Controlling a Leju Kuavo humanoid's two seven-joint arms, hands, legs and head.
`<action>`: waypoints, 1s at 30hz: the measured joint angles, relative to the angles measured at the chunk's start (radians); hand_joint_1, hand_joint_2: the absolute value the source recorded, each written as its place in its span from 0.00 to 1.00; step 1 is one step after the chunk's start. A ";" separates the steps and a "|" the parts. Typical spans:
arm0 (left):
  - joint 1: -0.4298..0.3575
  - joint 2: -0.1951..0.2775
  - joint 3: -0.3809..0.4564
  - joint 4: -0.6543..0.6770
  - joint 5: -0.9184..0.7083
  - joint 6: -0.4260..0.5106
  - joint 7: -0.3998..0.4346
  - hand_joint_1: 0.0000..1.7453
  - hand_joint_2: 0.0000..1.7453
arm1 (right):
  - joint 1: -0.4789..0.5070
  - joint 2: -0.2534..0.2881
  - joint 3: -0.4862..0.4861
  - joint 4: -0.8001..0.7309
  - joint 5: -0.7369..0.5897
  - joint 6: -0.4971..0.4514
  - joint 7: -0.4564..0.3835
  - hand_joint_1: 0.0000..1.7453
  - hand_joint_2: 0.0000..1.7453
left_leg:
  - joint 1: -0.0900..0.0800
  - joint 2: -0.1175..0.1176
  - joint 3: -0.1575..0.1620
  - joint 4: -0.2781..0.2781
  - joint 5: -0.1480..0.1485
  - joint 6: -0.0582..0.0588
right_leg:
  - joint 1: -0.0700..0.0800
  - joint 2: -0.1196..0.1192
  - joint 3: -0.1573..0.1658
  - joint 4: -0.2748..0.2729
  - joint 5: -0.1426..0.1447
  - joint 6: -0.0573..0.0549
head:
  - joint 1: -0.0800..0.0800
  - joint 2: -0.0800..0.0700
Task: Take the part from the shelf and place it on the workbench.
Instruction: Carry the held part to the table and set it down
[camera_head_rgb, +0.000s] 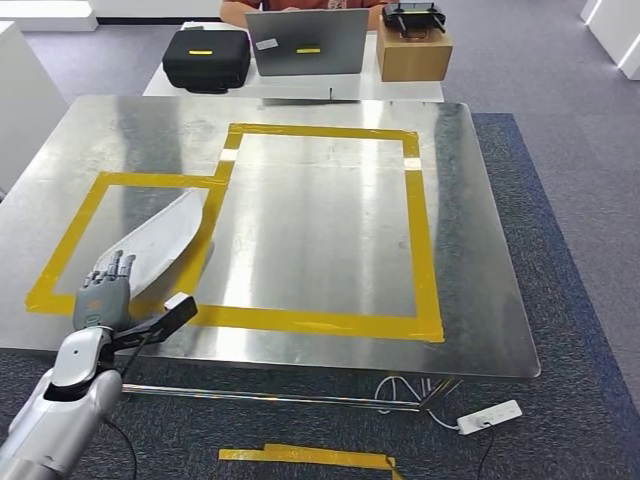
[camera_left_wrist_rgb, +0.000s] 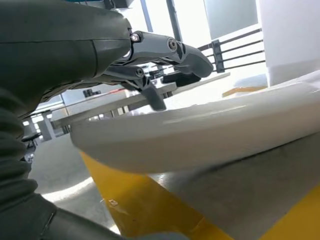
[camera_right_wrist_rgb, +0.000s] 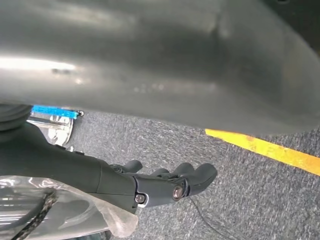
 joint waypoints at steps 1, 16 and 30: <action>0.002 0.000 0.002 -0.005 0.003 0.001 -0.005 0.00 0.00 | 0.000 0.000 0.000 0.000 0.000 0.002 0.000 0.00 0.00 | 0.000 0.000 0.000 0.000 0.000 0.000 | 0.000 0.000 0.000 0.000 0.000 0.000 | 0.000 0.000; 0.018 0.000 0.022 -0.059 0.030 0.016 -0.033 0.00 0.00 | 0.001 0.000 0.000 0.000 0.006 0.006 0.000 0.00 0.00 | -0.002 0.000 -0.002 0.010 -0.004 0.008 | -0.003 0.000 0.001 -0.001 0.001 0.004 | -0.001 0.000; 0.058 -0.004 0.019 -0.130 0.072 0.013 -0.069 0.00 0.00 | 0.002 0.000 0.002 -0.002 0.017 0.009 0.006 0.00 0.00 | 0.009 0.055 -0.015 -0.008 0.026 0.029 | -0.005 -0.072 -0.061 0.174 -0.076 0.041 | 0.007 0.000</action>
